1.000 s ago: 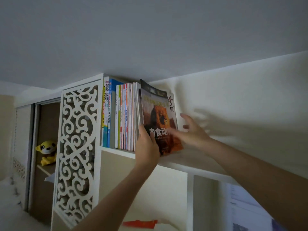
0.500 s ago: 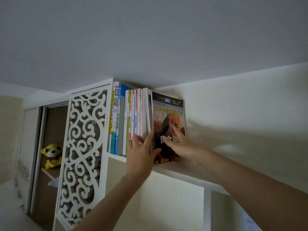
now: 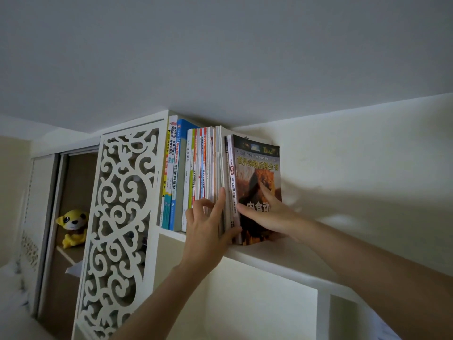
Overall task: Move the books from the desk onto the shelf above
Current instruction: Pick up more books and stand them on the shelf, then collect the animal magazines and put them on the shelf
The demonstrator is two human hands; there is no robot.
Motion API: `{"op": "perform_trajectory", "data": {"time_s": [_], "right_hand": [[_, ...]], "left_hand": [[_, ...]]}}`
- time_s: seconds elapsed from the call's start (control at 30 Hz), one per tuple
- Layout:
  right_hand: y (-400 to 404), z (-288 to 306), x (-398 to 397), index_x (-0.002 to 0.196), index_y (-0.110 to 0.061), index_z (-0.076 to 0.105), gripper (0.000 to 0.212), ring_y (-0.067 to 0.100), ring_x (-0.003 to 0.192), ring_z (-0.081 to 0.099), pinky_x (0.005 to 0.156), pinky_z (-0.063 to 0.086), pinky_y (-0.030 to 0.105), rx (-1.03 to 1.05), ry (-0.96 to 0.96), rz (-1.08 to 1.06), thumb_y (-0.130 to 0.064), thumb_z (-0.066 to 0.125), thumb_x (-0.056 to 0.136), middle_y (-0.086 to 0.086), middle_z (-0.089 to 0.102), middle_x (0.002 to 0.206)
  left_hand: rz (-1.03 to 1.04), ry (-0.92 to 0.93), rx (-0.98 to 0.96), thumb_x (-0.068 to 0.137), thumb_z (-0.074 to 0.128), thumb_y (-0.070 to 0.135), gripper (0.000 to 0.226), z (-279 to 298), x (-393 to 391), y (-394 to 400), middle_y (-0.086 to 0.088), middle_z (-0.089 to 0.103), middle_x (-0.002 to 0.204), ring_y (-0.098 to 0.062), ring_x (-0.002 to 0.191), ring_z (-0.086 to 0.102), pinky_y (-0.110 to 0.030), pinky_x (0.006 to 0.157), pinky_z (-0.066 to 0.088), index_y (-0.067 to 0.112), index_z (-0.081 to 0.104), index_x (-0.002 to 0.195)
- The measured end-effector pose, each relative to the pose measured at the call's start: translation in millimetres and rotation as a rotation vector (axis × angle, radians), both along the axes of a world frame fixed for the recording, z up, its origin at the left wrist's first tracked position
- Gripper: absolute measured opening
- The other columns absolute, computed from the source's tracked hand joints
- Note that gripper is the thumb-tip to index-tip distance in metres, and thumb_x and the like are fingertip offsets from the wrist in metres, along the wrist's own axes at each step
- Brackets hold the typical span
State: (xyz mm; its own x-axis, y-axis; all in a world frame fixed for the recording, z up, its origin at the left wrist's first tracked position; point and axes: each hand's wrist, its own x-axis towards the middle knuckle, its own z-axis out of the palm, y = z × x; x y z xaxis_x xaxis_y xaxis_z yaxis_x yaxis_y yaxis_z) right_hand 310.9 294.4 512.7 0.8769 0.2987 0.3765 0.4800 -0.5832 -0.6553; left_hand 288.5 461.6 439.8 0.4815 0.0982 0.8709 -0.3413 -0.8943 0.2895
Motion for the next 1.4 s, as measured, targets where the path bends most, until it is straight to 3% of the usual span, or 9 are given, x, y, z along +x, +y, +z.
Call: {"op": "perform_trajectory", "data": {"time_s": [0.37, 0.53, 0.67, 0.9, 1.0, 1.1, 1.23, 1.3, 1.4], "right_hand": [[3.3, -3.2, 5.6, 0.145, -0.053, -0.009, 0.108, 0.025, 0.144, 0.026, 0.117, 0.026, 0.043, -0.075, -0.004, -0.039, -0.085, 0.055, 0.064, -0.008, 0.016, 0.16], [-23.1, 5.2, -15.2, 0.149, -0.034, 0.027, 0.057, 0.027, 0.14, 0.033, 0.114, 0.031, 0.04, -0.078, -0.034, -0.08, -0.055, 0.037, 0.097, 0.0, 0.03, 0.155], [-66.5, 3.3, -62.5, 0.124, -0.021, 0.064, 0.032, 0.015, 0.104, 0.055, 0.079, 0.045, 0.02, -0.203, -0.17, -0.112, -0.022, 0.056, 0.092, 0.002, 0.06, 0.132], [-186.0, -87.9, -234.9, 0.09, -0.017, 0.075, 0.014, 0.006, 0.08, 0.065, 0.08, 0.048, 0.016, -0.266, -0.695, -0.064, -0.017, 0.063, 0.084, -0.006, 0.072, 0.086], [-242.3, -160.7, -282.2, 0.089, -0.016, 0.075, 0.012, 0.006, 0.073, 0.064, 0.077, 0.05, 0.019, -0.29, -0.56, -0.142, -0.014, 0.065, 0.082, -0.009, 0.07, 0.081], [-305.0, -253.8, -295.4, 0.085, -0.019, 0.075, 0.012, 0.009, 0.072, 0.068, 0.075, 0.056, 0.031, -0.299, -0.219, -0.307, -0.013, 0.067, 0.08, -0.007, 0.073, 0.084], [-377.7, -385.6, -307.5, 0.09, -0.015, 0.073, 0.01, 0.019, 0.077, 0.067, 0.078, 0.056, 0.038, -0.237, 0.227, -0.545, -0.011, 0.066, 0.083, 0.003, 0.072, 0.09], [-388.7, -440.5, -314.4, 0.103, -0.012, 0.069, 0.017, 0.019, 0.087, 0.064, 0.083, 0.053, 0.033, -0.212, 0.418, -0.619, -0.015, 0.06, 0.09, 0.007, 0.069, 0.102], [-375.4, -505.3, -312.8, 0.12, -0.015, 0.061, 0.027, 0.015, 0.094, 0.061, 0.074, 0.046, 0.016, -0.144, 0.642, -0.649, -0.02, 0.052, 0.095, 0.004, 0.065, 0.114]], "left_hand": [[0.077, 0.085, 0.133, 0.085, 0.059, 0.053, 0.094, 6.0, -0.9, 20.6, -0.004, 0.028, 0.129, -0.018, 0.12, 0.03, -0.034, 0.1, 0.039, 0.043, -0.01, 0.148], [-0.005, 0.0, 0.008, 0.087, 0.066, 0.032, 0.062, 0.6, -25.4, 10.3, -0.001, 0.041, 0.128, -0.018, 0.119, 0.038, -0.035, 0.1, 0.043, 0.027, 0.039, 0.142], [-0.061, -0.028, 0.137, 0.09, 0.062, 0.021, 0.017, -5.7, -76.1, -13.0, 0.001, 0.06, 0.1, -0.015, 0.091, 0.058, -0.029, 0.081, 0.052, 0.017, 0.066, 0.106], [-0.465, 0.619, 0.354, 0.088, 0.063, 0.033, 0.009, -83.4, -190.1, -122.8, 0.017, 0.067, 0.078, -0.001, 0.069, 0.065, -0.025, 0.073, 0.054, 0.027, 0.069, 0.091], [-0.579, 0.936, 0.519, 0.087, 0.064, 0.037, 0.013, -147.8, -201.9, -185.0, 0.018, 0.066, 0.081, -0.003, 0.078, 0.064, -0.02, 0.076, 0.05, 0.029, 0.071, 0.095], [-0.644, 1.137, 0.593, 0.088, 0.064, 0.038, 0.014, -217.0, -197.5, -238.2, 0.019, 0.062, 0.084, -0.005, 0.09, 0.062, -0.016, 0.078, 0.047, 0.031, 0.069, 0.099], [-0.617, 1.392, 0.549, 0.09, 0.064, 0.032, 0.038, -315.4, -180.6, -290.0, 0.001, 0.063, 0.119, -0.016, 0.11, 0.059, -0.028, 0.094, 0.047, 0.024, 0.055, 0.125], [-0.625, 1.52, 0.471, 0.092, 0.062, 0.029, 0.046, -354.1, -176.1, -306.3, -0.006, 0.055, 0.131, -0.02, 0.118, 0.054, -0.027, 0.097, 0.045, 0.018, 0.046, 0.134], [-0.607, 1.645, 0.276, 0.095, 0.057, 0.023, 0.038, -406.5, -169.0, -314.5, -0.001, 0.05, 0.118, -0.021, 0.118, 0.05, -0.025, 0.094, 0.042, 0.016, 0.041, 0.129]]}}
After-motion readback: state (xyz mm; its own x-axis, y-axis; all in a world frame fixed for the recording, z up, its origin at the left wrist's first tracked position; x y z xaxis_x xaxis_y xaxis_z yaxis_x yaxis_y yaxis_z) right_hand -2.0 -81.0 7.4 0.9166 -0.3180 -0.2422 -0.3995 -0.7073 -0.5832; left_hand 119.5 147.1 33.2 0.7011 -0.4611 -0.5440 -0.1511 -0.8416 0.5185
